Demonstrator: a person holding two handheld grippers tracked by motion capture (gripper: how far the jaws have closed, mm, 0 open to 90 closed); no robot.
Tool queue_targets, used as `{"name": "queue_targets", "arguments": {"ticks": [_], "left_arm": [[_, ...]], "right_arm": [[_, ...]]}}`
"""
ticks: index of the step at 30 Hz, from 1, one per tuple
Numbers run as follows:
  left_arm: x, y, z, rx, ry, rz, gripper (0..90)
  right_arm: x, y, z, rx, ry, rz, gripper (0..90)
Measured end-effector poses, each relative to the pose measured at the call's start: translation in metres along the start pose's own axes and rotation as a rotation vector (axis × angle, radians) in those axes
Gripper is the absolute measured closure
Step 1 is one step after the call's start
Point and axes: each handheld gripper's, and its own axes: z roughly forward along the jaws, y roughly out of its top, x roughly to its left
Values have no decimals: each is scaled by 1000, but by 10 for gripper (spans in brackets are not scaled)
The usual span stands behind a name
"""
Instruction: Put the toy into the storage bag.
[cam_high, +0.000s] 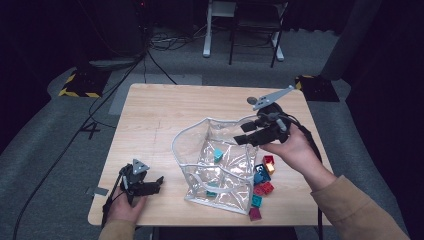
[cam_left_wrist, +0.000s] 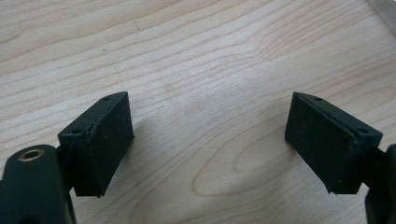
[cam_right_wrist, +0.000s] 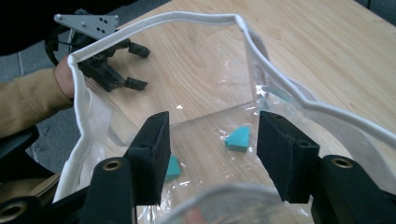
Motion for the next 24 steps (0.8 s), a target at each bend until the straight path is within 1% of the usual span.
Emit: {"name": "queue_targets", "arguments": {"ticks": [6, 8, 16, 19, 21, 22, 24], "left_arm": [[0, 0, 0, 0, 1, -1, 156], [0, 0, 0, 0, 1, -1, 156], [0, 0, 0, 0, 1, -2, 156], [0, 0, 0, -1, 1, -2, 156], [0, 0, 0, -1, 1, -3, 156], [0, 0, 0, -1, 2, -4, 156], [0, 0, 0, -1, 2, -4, 156]], "right_arm": [[-10, -22, -28, -56, -29, 34, 449], [-12, -30, -36, -71, -48, 46, 451], [-18, -55, -55, -111, -80, 73, 452], [-20, -64, -62, -125, -103, 81, 458], [-20, -67, -64, -129, -107, 81, 458], [-22, -73, -66, -133, -116, 90, 458], [-25, -78, -67, -136, -125, 98, 458]]}}
